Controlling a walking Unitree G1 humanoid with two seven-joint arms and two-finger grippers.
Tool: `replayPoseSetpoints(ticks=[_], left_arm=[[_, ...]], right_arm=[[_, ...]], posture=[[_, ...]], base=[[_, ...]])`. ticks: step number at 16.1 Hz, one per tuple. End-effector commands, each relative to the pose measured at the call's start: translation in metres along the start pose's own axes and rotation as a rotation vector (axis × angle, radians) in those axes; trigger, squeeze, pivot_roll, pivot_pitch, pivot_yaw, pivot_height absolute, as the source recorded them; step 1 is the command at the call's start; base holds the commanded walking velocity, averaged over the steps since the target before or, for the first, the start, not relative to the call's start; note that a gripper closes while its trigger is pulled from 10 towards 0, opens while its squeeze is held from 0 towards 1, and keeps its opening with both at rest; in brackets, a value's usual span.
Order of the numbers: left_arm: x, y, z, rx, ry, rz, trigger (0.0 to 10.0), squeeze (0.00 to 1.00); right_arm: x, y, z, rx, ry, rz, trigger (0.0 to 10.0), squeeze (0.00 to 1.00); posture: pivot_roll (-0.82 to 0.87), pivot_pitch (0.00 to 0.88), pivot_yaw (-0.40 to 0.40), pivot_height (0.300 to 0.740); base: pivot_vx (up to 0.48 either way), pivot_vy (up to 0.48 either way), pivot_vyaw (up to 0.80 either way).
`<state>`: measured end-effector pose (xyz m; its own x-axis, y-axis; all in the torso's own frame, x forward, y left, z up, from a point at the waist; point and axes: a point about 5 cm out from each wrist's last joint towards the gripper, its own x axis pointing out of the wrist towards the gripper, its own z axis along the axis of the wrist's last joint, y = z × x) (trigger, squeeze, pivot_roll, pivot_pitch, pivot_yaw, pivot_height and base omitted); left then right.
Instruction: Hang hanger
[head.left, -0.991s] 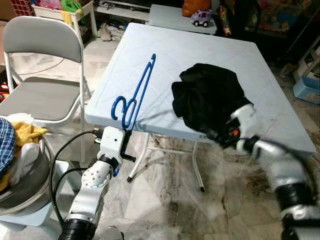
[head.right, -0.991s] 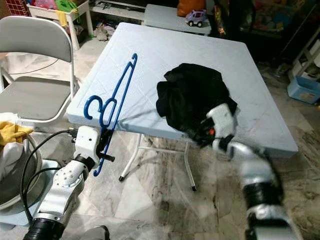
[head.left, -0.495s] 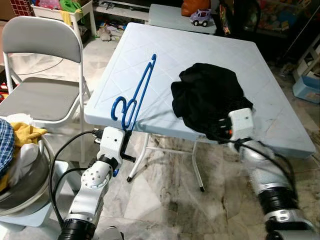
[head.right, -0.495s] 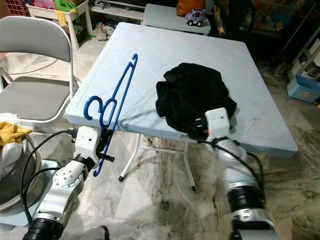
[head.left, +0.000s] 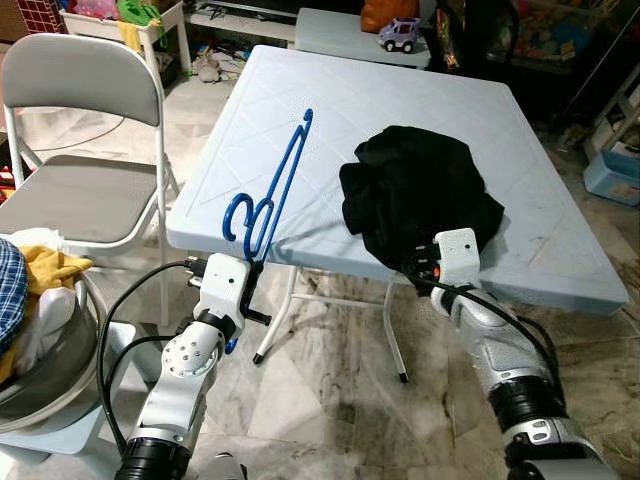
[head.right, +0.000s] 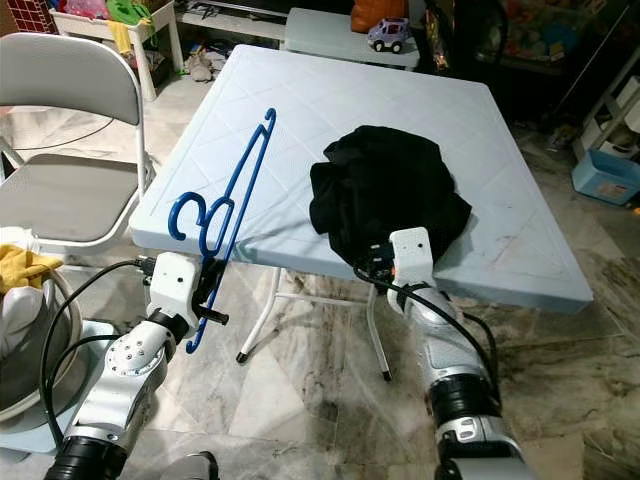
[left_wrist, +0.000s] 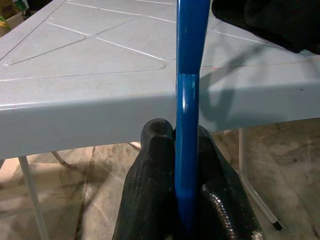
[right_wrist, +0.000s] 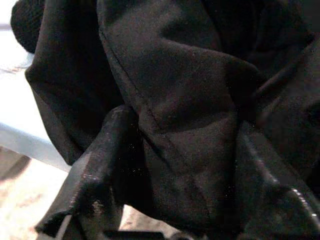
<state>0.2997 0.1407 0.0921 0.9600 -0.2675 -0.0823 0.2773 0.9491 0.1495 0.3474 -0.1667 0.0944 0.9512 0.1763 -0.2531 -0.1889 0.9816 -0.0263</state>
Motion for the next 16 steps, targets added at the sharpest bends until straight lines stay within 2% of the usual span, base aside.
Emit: replayPoseSetpoints(ticks=[1,3,5,7,9,12,13,14,16], left_arm=[[-0.001,-0.001,-0.001,0.009,0.014,0.007,10.0,0.0],[-0.001,-0.001,-0.001,0.008,0.013,0.0,10.0,0.0],[-0.002,0.0,-0.001,0.007,0.011,-0.002,10.0,0.0],[-0.002,0.0,-0.001,0.008,0.01,-0.004,10.0,0.0],[-0.004,0.001,-0.001,0.01,0.012,0.003,10.0,0.0],[-0.006,0.003,-0.001,0.014,0.013,0.009,10.0,0.0],[-0.007,0.005,-0.001,0.016,0.013,0.015,10.0,0.0],[-0.008,0.005,-0.001,0.017,0.013,0.018,10.0,0.0],[-0.011,0.007,-0.001,0.015,0.015,0.037,10.0,0.0]], right_arm=[[0.001,0.001,-0.01,0.06,0.047,-0.013,0.0,0.0],[0.007,0.008,-0.009,0.137,0.043,-0.028,0.0,0.0],[0.012,0.01,-0.002,0.176,0.017,-0.04,0.0,0.0],[0.021,0.011,0.016,0.29,-0.038,-0.055,0.0,0.0],[0.03,0.011,0.038,0.353,-0.085,-0.065,0.0,0.0],[0.038,0.006,0.083,0.421,-0.197,-0.075,0.0,0.0],[0.04,0.0,0.111,0.455,-0.271,-0.096,0.0,0.0],[0.039,-0.003,0.126,0.464,-0.313,-0.102,0.0,0.0],[0.028,-0.016,0.2,0.496,-0.548,-0.098,0.0,0.0]], posture=[[0.26,0.109,-0.115,0.74],[0.26,0.109,-0.113,0.74],[0.27,0.11,-0.112,0.74],[0.28,0.118,-0.116,0.74],[0.29,0.124,-0.119,0.74],[0.32,0.129,-0.122,0.74],[0.32,0.13,-0.123,0.74],[0.33,0.132,-0.127,0.74],[0.34,0.136,-0.14,0.74]], base=[[0.0,0.0,0.0],[0.0,0.0,0.0],[0.0,0.0,0.0],[0.0,0.0,0.0],[0.0,0.0,0.0],[0.0,0.0,0.0],[0.0,0.0,0.0],[0.0,0.0,0.0],[0.0,0.0,0.0]])
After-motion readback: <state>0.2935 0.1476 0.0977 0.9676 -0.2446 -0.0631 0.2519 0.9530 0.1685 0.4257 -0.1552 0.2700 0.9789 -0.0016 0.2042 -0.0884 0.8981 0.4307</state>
